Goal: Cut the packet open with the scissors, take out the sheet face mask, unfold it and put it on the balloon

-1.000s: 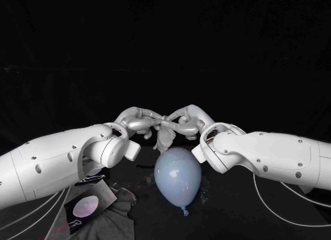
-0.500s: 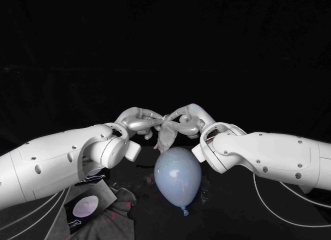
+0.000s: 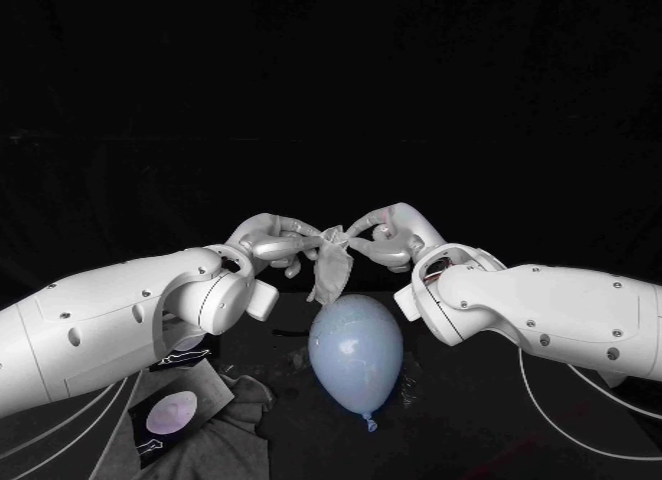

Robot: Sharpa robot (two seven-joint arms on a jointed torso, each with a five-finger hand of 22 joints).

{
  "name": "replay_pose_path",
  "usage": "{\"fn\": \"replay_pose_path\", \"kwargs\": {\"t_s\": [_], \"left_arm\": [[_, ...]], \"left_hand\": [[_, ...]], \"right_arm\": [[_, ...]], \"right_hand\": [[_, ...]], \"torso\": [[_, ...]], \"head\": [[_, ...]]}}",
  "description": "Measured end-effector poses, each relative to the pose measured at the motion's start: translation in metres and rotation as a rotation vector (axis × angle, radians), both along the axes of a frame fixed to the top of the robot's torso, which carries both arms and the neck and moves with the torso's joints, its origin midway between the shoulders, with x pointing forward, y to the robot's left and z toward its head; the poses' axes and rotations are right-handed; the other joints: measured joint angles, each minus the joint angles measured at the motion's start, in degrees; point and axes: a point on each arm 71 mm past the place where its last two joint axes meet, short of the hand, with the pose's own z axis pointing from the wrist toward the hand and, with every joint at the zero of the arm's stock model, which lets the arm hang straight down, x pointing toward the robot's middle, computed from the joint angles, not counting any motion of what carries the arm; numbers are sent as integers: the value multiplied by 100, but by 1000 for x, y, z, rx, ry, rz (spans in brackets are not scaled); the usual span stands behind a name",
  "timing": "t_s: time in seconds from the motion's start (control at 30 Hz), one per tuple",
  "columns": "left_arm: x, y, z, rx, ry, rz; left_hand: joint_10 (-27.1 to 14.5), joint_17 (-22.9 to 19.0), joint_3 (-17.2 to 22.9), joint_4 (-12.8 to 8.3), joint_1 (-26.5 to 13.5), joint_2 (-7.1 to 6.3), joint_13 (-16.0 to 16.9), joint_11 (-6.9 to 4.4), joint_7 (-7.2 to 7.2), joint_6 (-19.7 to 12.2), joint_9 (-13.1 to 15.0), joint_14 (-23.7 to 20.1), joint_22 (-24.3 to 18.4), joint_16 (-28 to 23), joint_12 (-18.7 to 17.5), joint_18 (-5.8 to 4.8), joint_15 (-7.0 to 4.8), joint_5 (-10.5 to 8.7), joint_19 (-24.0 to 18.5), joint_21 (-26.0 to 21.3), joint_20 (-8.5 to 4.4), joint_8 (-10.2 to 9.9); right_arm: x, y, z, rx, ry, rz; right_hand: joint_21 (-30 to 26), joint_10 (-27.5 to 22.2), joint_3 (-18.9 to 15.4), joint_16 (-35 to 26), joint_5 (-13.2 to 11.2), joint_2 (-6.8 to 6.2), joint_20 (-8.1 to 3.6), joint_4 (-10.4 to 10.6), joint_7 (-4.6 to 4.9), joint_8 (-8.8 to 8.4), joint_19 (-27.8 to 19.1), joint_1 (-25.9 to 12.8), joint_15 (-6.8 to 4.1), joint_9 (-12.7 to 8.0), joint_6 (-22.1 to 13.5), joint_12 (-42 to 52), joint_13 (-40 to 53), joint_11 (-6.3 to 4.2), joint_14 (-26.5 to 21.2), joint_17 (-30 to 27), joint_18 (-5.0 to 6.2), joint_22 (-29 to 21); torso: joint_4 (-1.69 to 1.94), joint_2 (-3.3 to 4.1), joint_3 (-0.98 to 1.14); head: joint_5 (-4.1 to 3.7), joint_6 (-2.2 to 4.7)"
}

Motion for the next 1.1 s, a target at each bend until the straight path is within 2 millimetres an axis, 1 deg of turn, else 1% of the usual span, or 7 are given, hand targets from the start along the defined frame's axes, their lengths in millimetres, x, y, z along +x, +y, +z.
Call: {"fn": "replay_pose_path", "kwargs": {"t_s": [0.2, 0.4, 0.47, 0.57, 0.8, 1.1], "left_arm": [[4, 5, 0, 6, -7, 16], [8, 10, 0, 12, -19, 31], [9, 11, 0, 13, -25, 35], [12, 12, 1, 14, -37, 38], [20, 16, 14, 13, -81, 34], [29, 21, 25, 21, -103, 1]], "left_hand": [[-1, 0, 0, 0, 0, -1, -1, 1, 8, -9, 0, 0, 1, 0, 0, 0, 0, 19, 0, -1, 0, 22], [-9, -1, 0, 0, -1, -1, -1, 9, 8, -10, 1, 0, 1, -4, 0, 0, 0, 18, 0, 20, 0, 22], [-9, -3, -1, 0, -1, -1, -1, 9, 8, -11, 1, 0, 1, 12, 0, 0, 1, 18, 0, 21, 0, 22], [-9, -21, -1, 0, -1, -2, -1, 9, 7, -12, 1, -1, -2, 15, 0, 0, 1, 18, 0, 21, 0, 22], [-9, -42, 24, -25, -17, -17, -2, 9, 7, -12, 1, -1, -26, 15, 0, 0, 1, 18, 0, 21, 0, 21], [-9, -57, 24, -25, -40, -7, -3, 10, 6, -14, 1, -1, -54, 15, 0, 0, 1, 17, 0, 21, 0, 15]], "right_arm": [[2, -11, 1, 17, 7, -32], [9, -19, 4, 30, 16, -61], [11, -21, 4, 32, 18, -68], [17, -25, 8, 32, 21, -77], [28, -29, 18, 17, 26, -75], [30, -27, 19, 0, 45, -46]], "right_hand": [[23, -8, 58, -10, -1, -18, 0, -52, -1, 2, -1, -29, 1, 0, -1, 8, 0, -8, 0, 0, 0, 1], [23, -9, 127, 5, -10, -31, 0, -105, -2, 33, -2, -74, 1, 0, -1, 22, -1, -8, -1, 1, 0, 2], [23, -9, 145, 5, -11, -17, 0, -109, -21, 34, -2, -88, 1, 0, 18, 23, -2, -8, -1, 2, 0, 1], [23, -9, 180, 5, -11, -34, 1, -143, -31, 74, -2, -120, 0, 0, 27, 46, -3, -8, 0, 5, -1, 1], [62, 11, 208, 3, -22, -40, 1, -171, -35, 77, -3, -127, -21, 0, 27, 59, -4, -30, 21, 5, -1, -3], [67, 1, 224, -2, -22, -41, -13, -188, -44, 77, 10, -126, -21, 2, 19, 68, -1, -39, 21, 4, -1, -2]], "torso": [[-3, -2, 2], [-3, -2, 2], [-3, -2, 2], [-1, -1, 2], [0, -1, -1], [4, -6, -1]], "head": [[11, 5], [4, 15], [1, 17], [-1, 18], [-2, 37], [8, 64]]}}
